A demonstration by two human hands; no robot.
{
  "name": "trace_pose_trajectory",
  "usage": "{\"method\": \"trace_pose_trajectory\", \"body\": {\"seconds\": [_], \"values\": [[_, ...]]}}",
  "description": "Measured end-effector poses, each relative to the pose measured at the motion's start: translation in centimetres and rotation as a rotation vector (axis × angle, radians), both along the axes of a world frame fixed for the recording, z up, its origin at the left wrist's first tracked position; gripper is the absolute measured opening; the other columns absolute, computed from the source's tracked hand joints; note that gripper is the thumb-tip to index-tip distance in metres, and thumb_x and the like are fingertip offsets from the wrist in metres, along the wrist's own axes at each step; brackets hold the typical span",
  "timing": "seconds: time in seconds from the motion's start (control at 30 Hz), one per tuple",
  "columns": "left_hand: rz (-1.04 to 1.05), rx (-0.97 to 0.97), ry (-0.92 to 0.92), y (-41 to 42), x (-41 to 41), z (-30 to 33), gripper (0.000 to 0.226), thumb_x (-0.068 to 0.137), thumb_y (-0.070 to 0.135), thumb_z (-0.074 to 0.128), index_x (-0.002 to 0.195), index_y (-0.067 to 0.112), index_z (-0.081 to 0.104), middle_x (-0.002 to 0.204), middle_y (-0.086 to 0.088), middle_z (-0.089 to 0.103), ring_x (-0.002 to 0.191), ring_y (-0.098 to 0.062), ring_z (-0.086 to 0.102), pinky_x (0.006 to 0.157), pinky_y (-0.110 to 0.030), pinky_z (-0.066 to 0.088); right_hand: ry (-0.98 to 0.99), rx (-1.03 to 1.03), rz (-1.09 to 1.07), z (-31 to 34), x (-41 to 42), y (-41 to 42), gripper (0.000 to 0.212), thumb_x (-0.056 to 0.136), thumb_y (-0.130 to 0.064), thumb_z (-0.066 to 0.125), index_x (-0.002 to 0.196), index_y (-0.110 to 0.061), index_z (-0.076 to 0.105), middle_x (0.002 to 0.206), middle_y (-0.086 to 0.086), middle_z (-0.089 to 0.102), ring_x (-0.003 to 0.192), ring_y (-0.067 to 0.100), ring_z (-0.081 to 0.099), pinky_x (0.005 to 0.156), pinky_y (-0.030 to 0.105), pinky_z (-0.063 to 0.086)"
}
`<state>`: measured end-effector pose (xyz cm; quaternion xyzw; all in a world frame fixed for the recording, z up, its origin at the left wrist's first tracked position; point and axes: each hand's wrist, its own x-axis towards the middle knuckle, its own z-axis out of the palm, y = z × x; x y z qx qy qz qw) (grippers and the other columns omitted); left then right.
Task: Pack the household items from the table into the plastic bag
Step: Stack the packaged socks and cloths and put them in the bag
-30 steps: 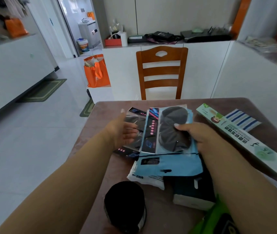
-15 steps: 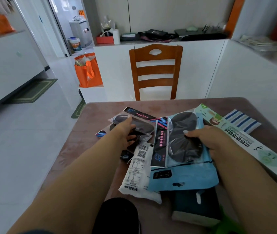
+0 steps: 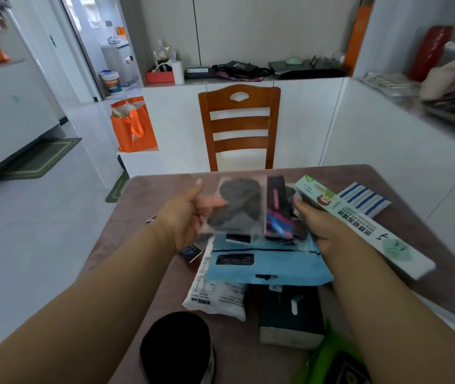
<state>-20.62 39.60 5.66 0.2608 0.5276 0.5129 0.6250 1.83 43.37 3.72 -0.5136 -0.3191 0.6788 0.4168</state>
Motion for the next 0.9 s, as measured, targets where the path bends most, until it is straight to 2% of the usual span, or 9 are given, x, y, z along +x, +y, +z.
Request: {"method": "trace_pose_trajectory", "body": {"seconds": [0.13,0.27,0.37,0.47,0.57,0.7,0.73,0.83,0.9], "values": [[-0.088,-0.012,0.092,-0.4,1.8,0.0,0.041,0.098,0.037,0.046,0.093,0.001,0.066,0.081,-0.019,0.075,0.075,-0.025,0.075,0.070,-0.034,0.062,0.046,-0.006,0.019,0.2,0.7,-0.5,0.032,0.096,-0.038,0.048,0.077,-0.017,0.063,0.054,0.003,0.071,0.045,0.017,0.068,0.058,0.035,0.057],[-0.141,-0.077,0.163,-0.7,1.7,0.2,0.051,0.097,0.046,0.043,0.092,0.003,0.071,0.095,-0.020,0.073,0.092,-0.031,0.070,0.084,-0.036,0.058,-0.038,-0.068,0.085,0.3,1.0,-1.1,0.020,0.088,-0.016,0.062,0.073,-0.004,0.068,0.062,0.015,0.069,0.048,0.026,0.067,0.047,0.033,0.057],[0.124,-0.170,0.204,-0.9,0.6,0.3,0.045,0.098,0.044,0.041,0.094,0.006,0.063,0.093,-0.014,0.060,0.074,-0.022,0.059,0.060,-0.028,0.055,-0.100,-0.069,0.029,0.2,1.8,-0.7,0.007,0.089,-0.004,0.058,0.082,-0.002,0.058,0.075,0.016,0.064,0.056,0.025,0.063,0.037,0.026,0.052],[0.225,-0.351,0.359,-0.4,-1.1,-1.6,0.036,0.100,0.030,0.041,0.114,0.001,0.058,0.106,-0.017,0.058,0.100,-0.028,0.055,0.083,-0.035,0.046,-0.102,-0.064,-0.034,-0.3,2.6,-0.1,0.007,0.088,-0.003,0.058,0.082,-0.001,0.058,0.067,0.015,0.067,0.044,0.022,0.065,0.034,0.024,0.049],[0.197,-0.506,0.315,-0.2,-1.3,-3.2,0.046,0.099,0.034,0.043,0.131,0.003,0.052,0.126,-0.019,0.054,0.118,-0.032,0.049,0.098,-0.044,0.040,-0.129,-0.068,-0.023,-1.1,2.4,-0.1,0.006,0.089,-0.002,0.056,0.084,0.000,0.059,0.059,0.013,0.067,0.048,0.025,0.064,0.034,0.023,0.049],[0.248,-0.485,0.105,1.0,-2.1,-5.5,0.027,0.093,0.027,0.050,0.085,0.004,0.064,0.076,-0.010,0.069,0.076,-0.022,0.060,0.070,-0.030,0.050,-0.127,-0.074,-0.028,-1.4,2.1,-0.1,0.014,0.090,-0.001,0.055,0.077,-0.001,0.057,0.048,0.011,0.066,0.042,0.024,0.064,0.033,0.025,0.050],[0.269,-0.427,0.112,1.5,-2.7,-6.0,0.024,0.093,0.022,0.052,0.086,0.002,0.064,0.061,-0.010,0.067,0.066,-0.022,0.057,0.066,-0.033,0.051,-0.131,-0.076,-0.025,-1.3,2.0,-0.1,0.013,0.090,-0.002,0.056,0.077,-0.001,0.058,0.046,0.010,0.066,0.045,0.025,0.064,0.036,0.027,0.052],[0.401,-0.222,0.105,3.4,-5.4,-7.1,0.033,0.083,0.015,0.063,0.112,-0.001,0.064,0.082,-0.013,0.072,0.066,-0.022,0.064,0.069,-0.038,0.058,-0.152,-0.052,0.007,-1.3,2.1,-0.1,0.010,0.089,-0.004,0.060,0.079,-0.001,0.062,0.052,0.010,0.068,0.061,0.028,0.063,0.055,0.034,0.055],[0.458,-0.004,-0.071,3.0,-4.9,-4.3,0.013,0.086,0.012,0.064,0.093,0.001,0.065,0.074,-0.008,0.072,0.058,-0.014,0.069,0.057,-0.026,0.058,-0.149,-0.034,0.031,-1.1,2.0,-0.3,0.012,0.089,-0.007,0.062,0.079,-0.001,0.063,0.060,0.013,0.069,0.065,0.029,0.063,0.059,0.035,0.053]]}}
